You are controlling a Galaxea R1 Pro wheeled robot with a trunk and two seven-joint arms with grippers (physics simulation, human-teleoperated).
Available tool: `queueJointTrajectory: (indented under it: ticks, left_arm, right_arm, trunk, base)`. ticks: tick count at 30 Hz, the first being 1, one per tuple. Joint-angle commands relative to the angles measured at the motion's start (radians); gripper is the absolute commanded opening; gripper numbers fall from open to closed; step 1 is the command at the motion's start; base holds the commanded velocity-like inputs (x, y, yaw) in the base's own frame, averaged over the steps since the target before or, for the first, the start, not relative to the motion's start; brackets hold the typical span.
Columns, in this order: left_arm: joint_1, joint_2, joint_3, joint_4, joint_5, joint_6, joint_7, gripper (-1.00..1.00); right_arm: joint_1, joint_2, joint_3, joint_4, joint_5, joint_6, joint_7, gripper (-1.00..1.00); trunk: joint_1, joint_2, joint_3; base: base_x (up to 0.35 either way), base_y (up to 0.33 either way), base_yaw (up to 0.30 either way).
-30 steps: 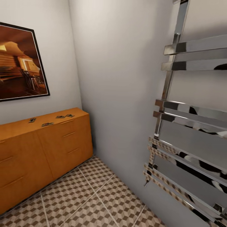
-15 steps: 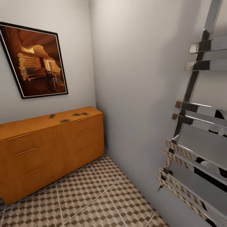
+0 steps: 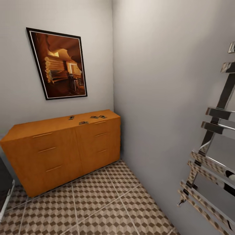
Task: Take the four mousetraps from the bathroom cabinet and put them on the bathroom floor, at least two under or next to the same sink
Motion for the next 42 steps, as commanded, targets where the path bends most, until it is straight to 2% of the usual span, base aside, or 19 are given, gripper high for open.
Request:
queueJointTrajectory:
  ticks: [1,42]
  left_arm:
    - [0.000,0.000,0.000,0.000,0.000,-0.002,0.000,1.00]
    - [0.000,0.000,0.000,0.000,0.000,-0.002,0.000,1.00]
  right_arm:
    - [0.000,0.000,0.000,0.000,-0.001,-0.004,0.000,1.00]
    - [0.001,0.000,0.000,0.000,-0.001,-0.004,-0.001,1.00]
  trunk:
    - [0.000,0.000,-0.001]
    - [0.000,0.000,-0.001]
  base:
    - [0.000,0.000,0.282]
    - [0.000,0.000,0.282]
